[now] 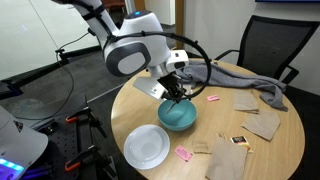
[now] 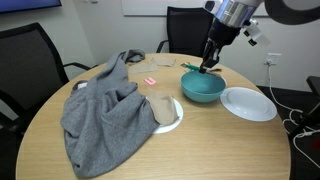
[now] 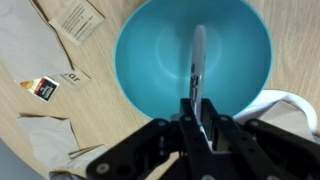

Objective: Put the marker in the bowl

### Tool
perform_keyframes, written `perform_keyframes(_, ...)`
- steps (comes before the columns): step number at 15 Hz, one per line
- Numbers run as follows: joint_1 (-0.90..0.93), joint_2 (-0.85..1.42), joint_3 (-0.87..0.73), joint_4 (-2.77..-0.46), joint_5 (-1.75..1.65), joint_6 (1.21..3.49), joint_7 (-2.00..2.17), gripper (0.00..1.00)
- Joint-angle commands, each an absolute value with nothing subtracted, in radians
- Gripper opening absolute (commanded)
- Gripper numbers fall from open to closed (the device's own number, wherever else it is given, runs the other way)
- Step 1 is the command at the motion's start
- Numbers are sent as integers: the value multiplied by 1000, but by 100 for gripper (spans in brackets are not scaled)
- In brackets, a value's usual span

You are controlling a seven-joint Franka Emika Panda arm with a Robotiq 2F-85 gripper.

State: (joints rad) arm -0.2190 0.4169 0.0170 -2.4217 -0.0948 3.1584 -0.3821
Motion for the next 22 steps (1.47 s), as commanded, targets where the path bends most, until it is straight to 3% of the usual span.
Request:
perform_keyframes(1, -246, 503, 36, -2363, -130, 3209, -354, 4)
perform_keyframes(3, -242, 534, 32, -2335, -140, 3202, -351, 5)
perform_keyframes(4, -240, 545, 32, -2323, -142, 3196, -348, 39)
perform_keyframes(5, -241, 554, 34, -2312, -145, 3193, -349, 40)
perform_keyframes(13, -191, 462, 3, -2372, -146, 3187, -328, 99)
perform_keyframes(18, -170, 320, 12, -2462, -139, 3129, -303, 100)
perform_keyframes(22, -156, 163, 36, -2509, -109, 2901, -282, 100)
